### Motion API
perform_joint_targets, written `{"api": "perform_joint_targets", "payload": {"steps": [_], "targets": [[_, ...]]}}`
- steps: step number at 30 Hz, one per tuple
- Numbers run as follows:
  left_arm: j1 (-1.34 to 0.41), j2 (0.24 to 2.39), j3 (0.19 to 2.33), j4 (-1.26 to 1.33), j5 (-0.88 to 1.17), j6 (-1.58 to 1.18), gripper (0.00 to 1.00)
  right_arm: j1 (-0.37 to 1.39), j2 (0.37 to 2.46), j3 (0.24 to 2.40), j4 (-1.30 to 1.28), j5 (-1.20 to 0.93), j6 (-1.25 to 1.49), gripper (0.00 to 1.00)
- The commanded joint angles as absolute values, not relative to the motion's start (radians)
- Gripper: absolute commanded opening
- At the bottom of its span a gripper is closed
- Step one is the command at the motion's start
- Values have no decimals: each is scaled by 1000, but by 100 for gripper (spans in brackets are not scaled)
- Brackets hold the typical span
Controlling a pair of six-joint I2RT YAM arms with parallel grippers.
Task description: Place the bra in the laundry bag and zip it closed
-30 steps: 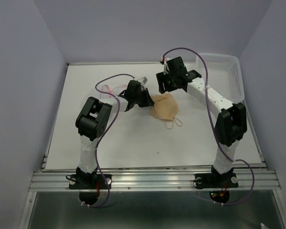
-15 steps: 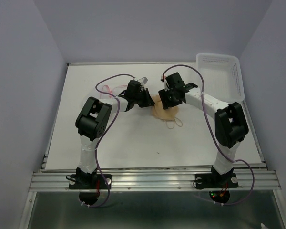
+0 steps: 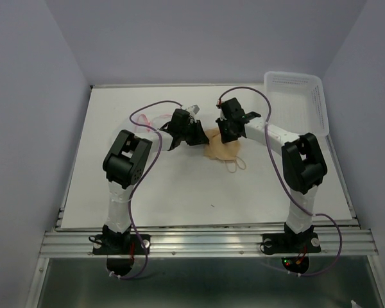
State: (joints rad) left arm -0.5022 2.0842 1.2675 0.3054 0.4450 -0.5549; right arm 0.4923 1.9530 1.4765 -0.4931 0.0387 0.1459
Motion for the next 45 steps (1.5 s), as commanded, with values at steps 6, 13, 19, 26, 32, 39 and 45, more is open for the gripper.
{"api": "perform_joint_targets", "payload": {"steps": [6, 13, 19, 26, 32, 39, 45], "targets": [[-500, 2010, 1235, 339, 456, -545, 65, 500, 1910, 1520, -453, 106, 170, 6], [-468, 1953, 1161, 380, 469, -584, 69, 500, 1876, 1542, -477, 118, 181, 2], [-459, 1881, 1083, 419, 476, -598, 68, 500, 1867, 1569, -497, 52, 207, 2], [-454, 1835, 1054, 425, 469, -592, 68, 500, 1891, 1617, -522, 29, 238, 2], [-453, 1824, 1065, 423, 459, -598, 68, 500, 1954, 1595, -519, 9, 287, 6], [-449, 1807, 1109, 342, 376, -554, 68, 500, 2022, 1585, -489, -58, 281, 23], [-453, 1801, 1180, 285, 315, -502, 70, 500, 1935, 1559, -485, -77, 232, 59]]}}
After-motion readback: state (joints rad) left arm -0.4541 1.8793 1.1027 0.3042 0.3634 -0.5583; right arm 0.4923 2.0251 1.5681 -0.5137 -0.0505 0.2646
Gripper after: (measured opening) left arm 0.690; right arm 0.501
